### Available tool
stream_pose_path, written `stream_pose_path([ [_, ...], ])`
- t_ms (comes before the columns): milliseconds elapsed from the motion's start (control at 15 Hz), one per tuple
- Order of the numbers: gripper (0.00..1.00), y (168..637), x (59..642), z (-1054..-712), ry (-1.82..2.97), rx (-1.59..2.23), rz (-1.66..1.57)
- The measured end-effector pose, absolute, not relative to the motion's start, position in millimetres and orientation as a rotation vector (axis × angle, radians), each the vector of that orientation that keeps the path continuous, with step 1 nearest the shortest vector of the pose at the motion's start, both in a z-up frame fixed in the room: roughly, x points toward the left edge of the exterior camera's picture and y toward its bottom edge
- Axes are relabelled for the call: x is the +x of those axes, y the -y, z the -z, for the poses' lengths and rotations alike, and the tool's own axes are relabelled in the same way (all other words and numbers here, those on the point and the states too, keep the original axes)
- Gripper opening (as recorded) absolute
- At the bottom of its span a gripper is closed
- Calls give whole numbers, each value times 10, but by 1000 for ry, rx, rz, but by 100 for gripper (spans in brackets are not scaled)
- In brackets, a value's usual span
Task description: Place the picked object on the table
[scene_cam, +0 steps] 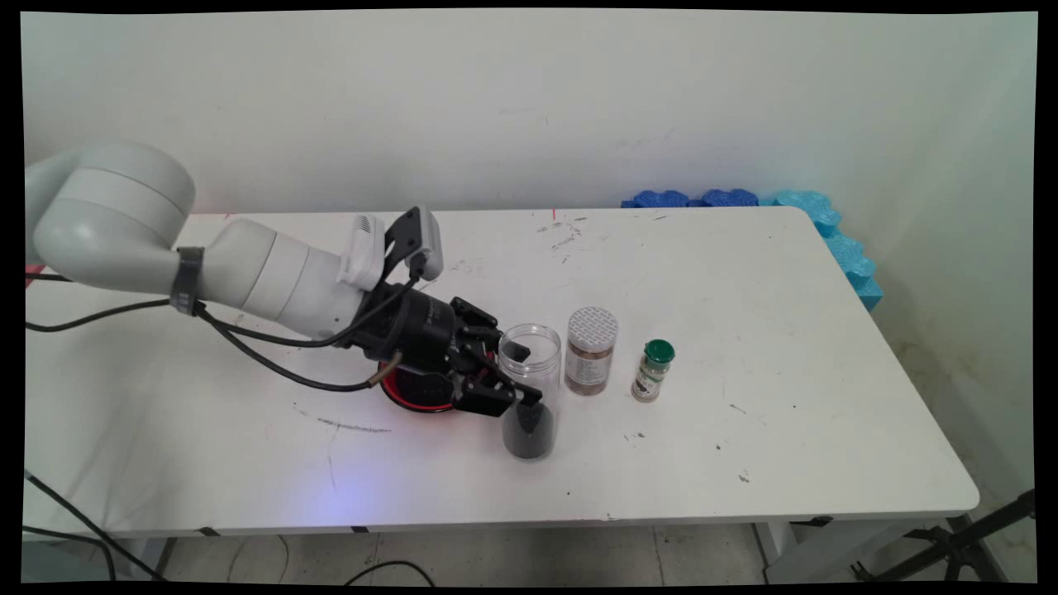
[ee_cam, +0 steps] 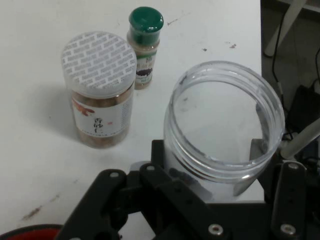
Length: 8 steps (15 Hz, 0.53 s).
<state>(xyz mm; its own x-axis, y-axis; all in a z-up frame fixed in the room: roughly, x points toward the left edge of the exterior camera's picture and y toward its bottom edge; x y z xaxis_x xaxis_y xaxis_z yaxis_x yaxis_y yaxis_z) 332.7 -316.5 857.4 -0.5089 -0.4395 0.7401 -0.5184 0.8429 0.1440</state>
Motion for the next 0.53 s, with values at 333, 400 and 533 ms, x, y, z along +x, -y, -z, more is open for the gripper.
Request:
stream_pose_path([
  [333, 0, 3155, 3317, -8496, 2184, 706, -124],
  [400, 0, 3154, 3316, -8488, 2184, 707, -125],
  [533, 0, 3152, 3314, -8472, 2184, 709, -126],
])
